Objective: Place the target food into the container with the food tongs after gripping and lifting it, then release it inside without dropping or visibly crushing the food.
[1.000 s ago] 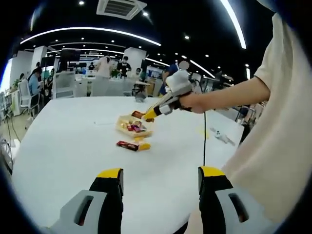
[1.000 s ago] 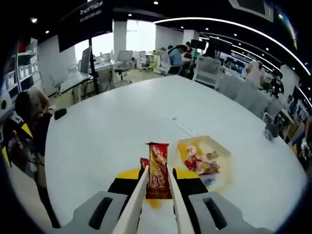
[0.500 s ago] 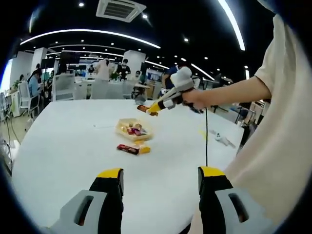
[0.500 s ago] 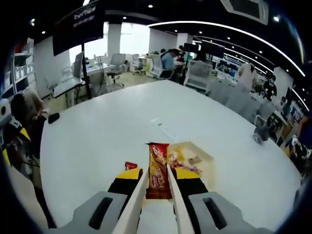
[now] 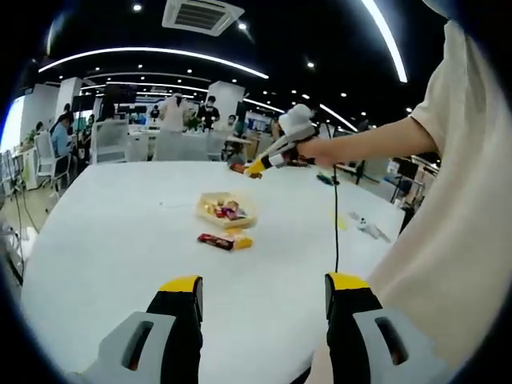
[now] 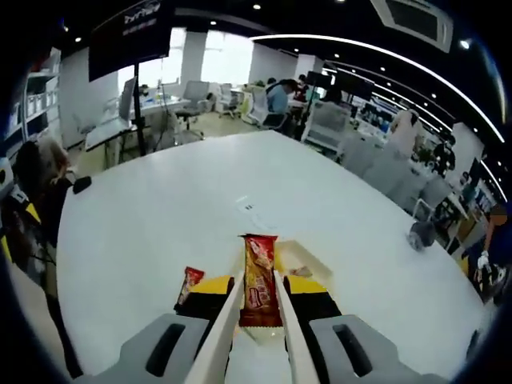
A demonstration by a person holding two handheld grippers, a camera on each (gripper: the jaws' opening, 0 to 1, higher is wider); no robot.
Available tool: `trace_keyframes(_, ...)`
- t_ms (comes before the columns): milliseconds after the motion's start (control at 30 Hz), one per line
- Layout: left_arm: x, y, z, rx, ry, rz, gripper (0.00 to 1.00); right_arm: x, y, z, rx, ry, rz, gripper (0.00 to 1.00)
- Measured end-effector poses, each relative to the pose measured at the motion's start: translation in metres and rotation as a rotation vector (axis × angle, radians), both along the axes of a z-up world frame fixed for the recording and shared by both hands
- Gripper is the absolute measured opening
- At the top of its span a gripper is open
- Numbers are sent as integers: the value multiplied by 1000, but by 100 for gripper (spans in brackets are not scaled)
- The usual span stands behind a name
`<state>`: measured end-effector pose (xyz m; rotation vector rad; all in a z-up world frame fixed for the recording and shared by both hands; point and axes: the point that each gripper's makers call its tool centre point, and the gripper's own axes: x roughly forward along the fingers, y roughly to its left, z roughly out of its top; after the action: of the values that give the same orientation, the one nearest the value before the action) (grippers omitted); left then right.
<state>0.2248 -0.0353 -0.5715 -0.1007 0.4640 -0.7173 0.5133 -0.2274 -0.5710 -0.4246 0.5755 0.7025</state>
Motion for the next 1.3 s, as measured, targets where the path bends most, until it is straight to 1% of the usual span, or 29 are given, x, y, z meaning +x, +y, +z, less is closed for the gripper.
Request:
trace_keyframes(167,1,-1,0,0,1,4,61,5,-1,1,0,-1,0,24)
trace_keyframes(200,2,-1,0,-1,2,5,61,11,-2,3,-3,-5,4,24)
trace_keyframes(333,5,-3,0,-1,1,10,61,19,-4,7,-1,-10,5,24)
trace_keyframes(633,13,1,4,7,-7,34,62,32,-4,11,0,-19,15,24)
trace_keyframes(933,25,3,9,9,-19,50,64,42,-4,11,-8,-19,31,24)
trace_keyframes(1300,37,0,9,10,-22,55,66,54,-5,10,-12,-15,43,24)
